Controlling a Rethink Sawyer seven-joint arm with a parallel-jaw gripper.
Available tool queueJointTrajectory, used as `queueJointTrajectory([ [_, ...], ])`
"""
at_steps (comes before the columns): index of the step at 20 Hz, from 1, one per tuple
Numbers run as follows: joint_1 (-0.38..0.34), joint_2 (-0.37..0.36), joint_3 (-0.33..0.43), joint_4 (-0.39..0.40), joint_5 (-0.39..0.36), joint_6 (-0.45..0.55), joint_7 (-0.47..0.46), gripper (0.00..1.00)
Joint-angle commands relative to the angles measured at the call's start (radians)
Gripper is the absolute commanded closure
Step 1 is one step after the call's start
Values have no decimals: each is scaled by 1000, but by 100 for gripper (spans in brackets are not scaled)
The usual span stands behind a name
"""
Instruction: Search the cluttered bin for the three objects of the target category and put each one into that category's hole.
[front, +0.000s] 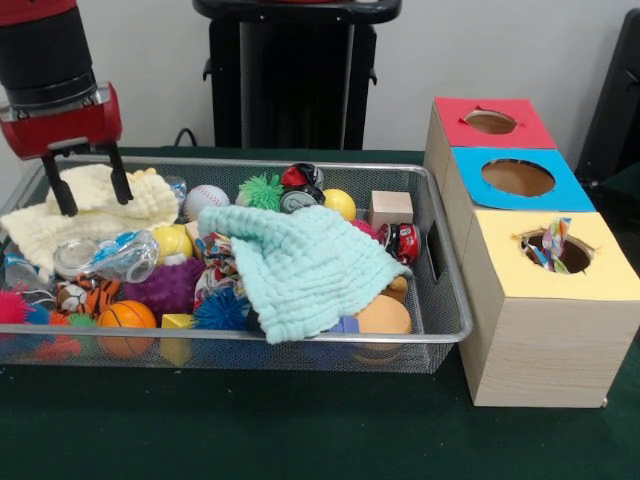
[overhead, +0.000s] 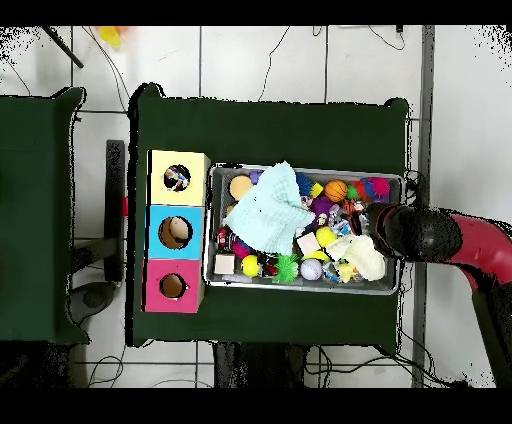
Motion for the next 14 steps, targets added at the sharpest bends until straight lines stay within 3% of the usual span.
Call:
queueJointTrajectory([
  [1,25,68,2,61,-49,-36,-109,0],
  [14,33,170,-15,-16,-72,-55,-128,0],
])
